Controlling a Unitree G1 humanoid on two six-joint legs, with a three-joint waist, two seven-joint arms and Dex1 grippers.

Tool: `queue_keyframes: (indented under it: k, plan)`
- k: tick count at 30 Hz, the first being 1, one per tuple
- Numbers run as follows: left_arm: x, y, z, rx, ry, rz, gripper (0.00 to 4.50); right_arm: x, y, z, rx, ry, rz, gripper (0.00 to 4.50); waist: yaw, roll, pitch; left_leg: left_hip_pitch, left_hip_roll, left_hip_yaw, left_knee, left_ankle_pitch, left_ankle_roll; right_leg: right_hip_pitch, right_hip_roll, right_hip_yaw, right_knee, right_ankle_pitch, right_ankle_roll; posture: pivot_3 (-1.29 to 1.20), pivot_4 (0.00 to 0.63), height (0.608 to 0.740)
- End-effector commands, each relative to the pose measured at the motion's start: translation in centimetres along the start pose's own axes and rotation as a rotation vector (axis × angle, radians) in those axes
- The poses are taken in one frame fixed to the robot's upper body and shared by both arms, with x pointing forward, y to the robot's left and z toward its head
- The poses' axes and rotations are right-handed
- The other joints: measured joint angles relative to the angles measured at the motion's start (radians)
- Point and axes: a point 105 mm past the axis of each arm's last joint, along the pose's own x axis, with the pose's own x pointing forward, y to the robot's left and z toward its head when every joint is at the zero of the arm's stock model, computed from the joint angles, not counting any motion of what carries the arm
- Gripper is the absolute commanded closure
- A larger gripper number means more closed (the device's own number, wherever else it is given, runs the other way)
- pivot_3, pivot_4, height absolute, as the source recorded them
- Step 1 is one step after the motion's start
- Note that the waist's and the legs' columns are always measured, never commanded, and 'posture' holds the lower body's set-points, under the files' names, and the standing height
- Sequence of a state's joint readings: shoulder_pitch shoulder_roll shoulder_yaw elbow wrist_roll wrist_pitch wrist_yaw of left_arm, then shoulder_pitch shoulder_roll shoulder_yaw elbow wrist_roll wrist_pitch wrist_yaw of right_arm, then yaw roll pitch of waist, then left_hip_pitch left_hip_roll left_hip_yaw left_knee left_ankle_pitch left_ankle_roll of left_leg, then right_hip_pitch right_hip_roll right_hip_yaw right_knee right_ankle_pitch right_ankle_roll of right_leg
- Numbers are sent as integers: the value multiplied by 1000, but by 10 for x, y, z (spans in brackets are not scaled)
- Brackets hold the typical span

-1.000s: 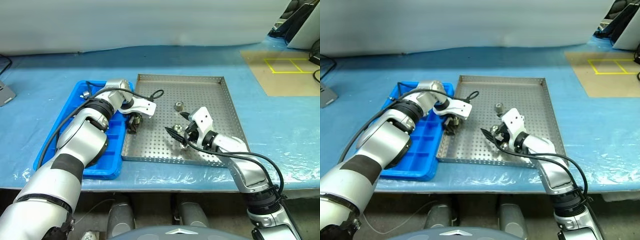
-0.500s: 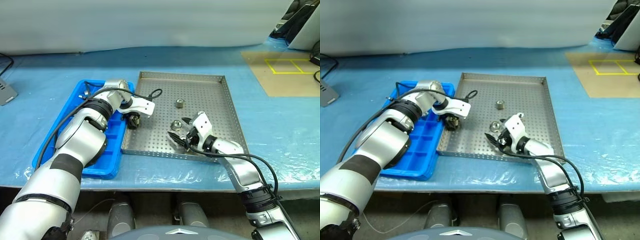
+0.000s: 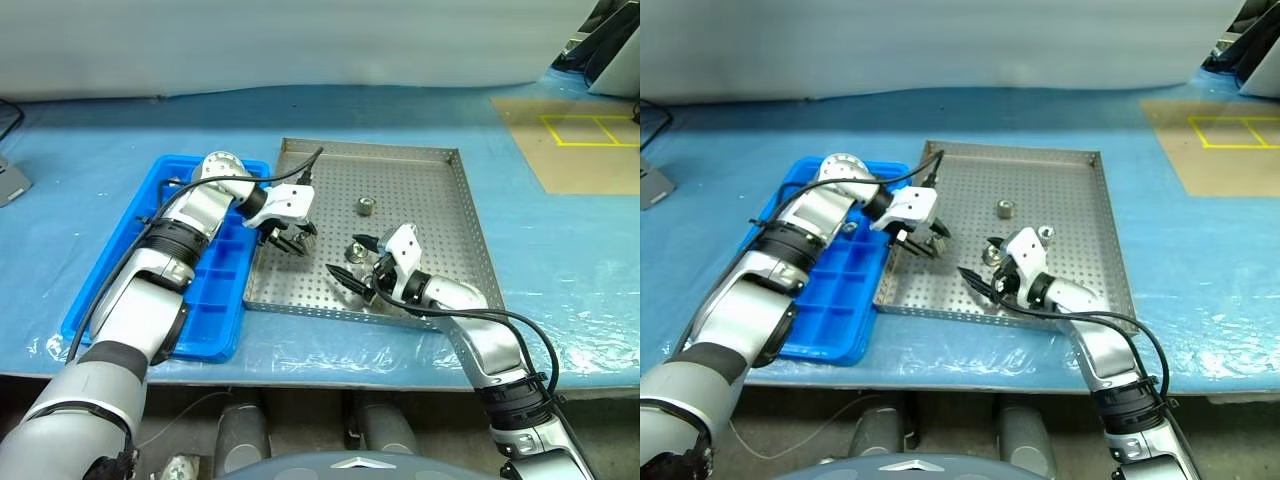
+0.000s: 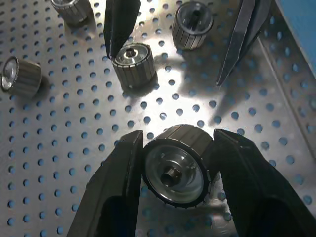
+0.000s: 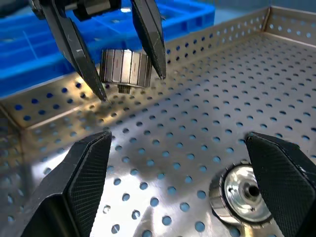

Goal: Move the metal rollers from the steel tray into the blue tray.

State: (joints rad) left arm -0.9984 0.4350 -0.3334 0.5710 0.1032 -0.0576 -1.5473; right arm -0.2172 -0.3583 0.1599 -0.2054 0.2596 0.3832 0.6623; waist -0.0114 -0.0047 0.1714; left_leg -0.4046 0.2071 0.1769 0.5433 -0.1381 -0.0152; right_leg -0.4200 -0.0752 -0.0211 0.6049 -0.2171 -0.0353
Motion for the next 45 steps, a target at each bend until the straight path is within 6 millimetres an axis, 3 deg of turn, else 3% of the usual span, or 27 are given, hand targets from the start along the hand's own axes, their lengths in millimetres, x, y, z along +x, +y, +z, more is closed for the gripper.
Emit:
queue_keyframes:
  k: [1, 6, 8, 11, 17, 23, 26, 31, 35, 41, 45]
  plan:
    - [-24, -1, 15, 18, -65, 111, 2582, 0, -3, 46, -77, -104, 51, 0, -4, 1, 0, 0, 0, 0, 0, 0, -2, 0, 0, 0, 0, 0, 0, -301, 150, 740]
    - [-59, -12, 3, -75, -84, 256, 2582, -1, -1, 93, -108, -163, 171, 0, 1, 5, 3, 3, 1, 0, -1, 3, -7, 0, 1, 0, 3, 0, 0, -210, 150, 740]
    - [-70, -12, -2, -116, -89, 338, 2582, -2, 3, 103, -119, -161, 226, 0, 10, 5, 3, 3, 1, 0, -1, 3, -7, 0, 1, 0, 3, 0, 0, -156, 150, 740]
    - [-93, -30, -16, -157, -67, 412, 2582, 8, 10, 116, -142, -155, 310, 0, 21, 5, 3, 2, 1, 0, -1, 3, -7, -1, 1, 0, 2, 0, 0, -88, 150, 740]
    - [-117, -54, -24, -317, -111, 633, 2582, 27, 23, 128, -165, -153, 446, 0, 60, 6, 3, -1, 1, -1, -3, 3, -8, -4, 1, -2, 3, -1, -2, 75, 150, 740]
    - [-126, -94, -56, -534, -44, 829, 2582, 45, 35, 133, -191, -160, 575, 0, 99, 6, 3, -1, 1, -2, -3, 3, -8, -4, 0, -3, 3, -1, -1, 200, 150, 740]
    - [-133, -106, -74, -616, -4, 925, 2582, 52, 33, 123, -221, -144, 604, 0, 117, 5, 3, 0, 1, -2, -3, 4, -9, -3, 0, -3, 4, -1, -1, 222, 150, 740]
    - [-134, -103, -90, -655, 31, 1087, 2582, 58, 34, 121, -241, -152, 633, 0, 153, 5, 3, -1, 1, -3, -2, 4, -10, -3, 0, -4, 5, -1, -1, 245, 150, 740]
    - [-134, -83, -98, -658, -6, 1236, 2582, 58, 36, 118, -240, -147, 639, 0, 166, 5, 3, -2, 1, -3, -1, 4, -10, -3, 0, -4, 5, -1, -1, 239, 150, 740]
    - [-116, -56, -103, -649, -40, 1227, 2582, 56, 33, 117, -238, -140, 609, 0, 163, 4, 3, -2, 1, -5, 1, 4, -10, -3, 0, -4, 8, -1, -1, 190, 150, 740]
    - [-103, -55, -110, -712, -62, 1155, 2582, 55, 30, 114, -234, -131, 579, 0, 155, 4, 3, -1, 1, -5, 2, 5, -10, -3, 0, -4, 9, -1, -1, 156, 150, 740]
